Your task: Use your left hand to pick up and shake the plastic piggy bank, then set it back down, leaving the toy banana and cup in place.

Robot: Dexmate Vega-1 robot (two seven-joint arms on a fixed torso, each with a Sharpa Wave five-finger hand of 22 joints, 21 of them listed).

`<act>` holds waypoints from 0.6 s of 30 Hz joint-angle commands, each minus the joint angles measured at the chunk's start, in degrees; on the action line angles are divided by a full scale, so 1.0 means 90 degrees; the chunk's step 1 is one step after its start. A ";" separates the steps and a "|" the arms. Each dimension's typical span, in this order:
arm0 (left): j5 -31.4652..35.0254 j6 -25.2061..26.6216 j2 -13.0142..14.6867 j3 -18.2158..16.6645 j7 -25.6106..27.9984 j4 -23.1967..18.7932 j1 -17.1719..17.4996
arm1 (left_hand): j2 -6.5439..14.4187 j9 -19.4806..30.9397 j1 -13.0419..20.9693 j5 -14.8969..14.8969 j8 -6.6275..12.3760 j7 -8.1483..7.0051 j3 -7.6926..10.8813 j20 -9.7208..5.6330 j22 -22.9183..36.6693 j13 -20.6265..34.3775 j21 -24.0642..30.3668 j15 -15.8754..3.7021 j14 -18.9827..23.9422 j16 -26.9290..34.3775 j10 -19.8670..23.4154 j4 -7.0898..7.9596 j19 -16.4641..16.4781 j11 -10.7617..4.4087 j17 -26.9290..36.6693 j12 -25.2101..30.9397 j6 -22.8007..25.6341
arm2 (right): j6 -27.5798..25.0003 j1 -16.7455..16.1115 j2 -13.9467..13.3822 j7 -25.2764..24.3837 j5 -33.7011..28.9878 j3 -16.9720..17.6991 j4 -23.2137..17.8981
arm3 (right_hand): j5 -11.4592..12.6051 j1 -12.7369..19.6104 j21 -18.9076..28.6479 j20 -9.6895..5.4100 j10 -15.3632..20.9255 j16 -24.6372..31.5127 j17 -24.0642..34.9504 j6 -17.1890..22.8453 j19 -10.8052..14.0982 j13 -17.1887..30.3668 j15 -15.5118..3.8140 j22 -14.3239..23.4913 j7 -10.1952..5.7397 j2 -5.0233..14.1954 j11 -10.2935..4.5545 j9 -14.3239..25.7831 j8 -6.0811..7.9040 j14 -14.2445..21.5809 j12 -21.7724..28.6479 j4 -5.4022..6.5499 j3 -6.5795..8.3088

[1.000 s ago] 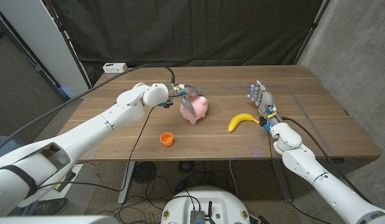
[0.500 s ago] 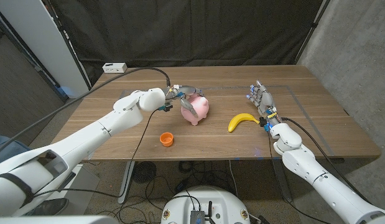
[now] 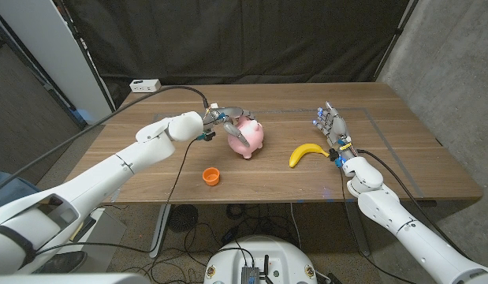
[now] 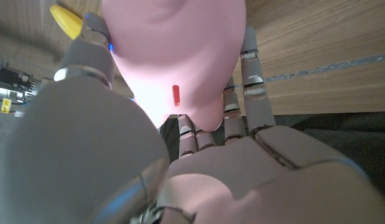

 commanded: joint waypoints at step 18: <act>-0.1129 -0.0525 0.0389 -0.0825 0.1282 -0.0378 0.0771 | 0.2523 0.0350 0.2434 0.0038 0.0042 0.0882 0.0613 -0.1013 0.0001 0.0450 0.0098 -0.1619 0.1640 -0.0053 0.1604 0.0110 0.0716 0.0608 0.0060 0.0001 0.1331 | 0.0162 -0.0019 0.0026 0.0080 0.0011 0.0029 -0.0014 | -0.0004 0.0073 0.0035 0.0039 0.0047 0.0017 0.0032 0.0030 0.0005 0.0031 0.0030 0.0031 0.0003 0.0021 0.0006 0.0034 -0.0004 -0.0003 0.0020 -0.0022 0.0016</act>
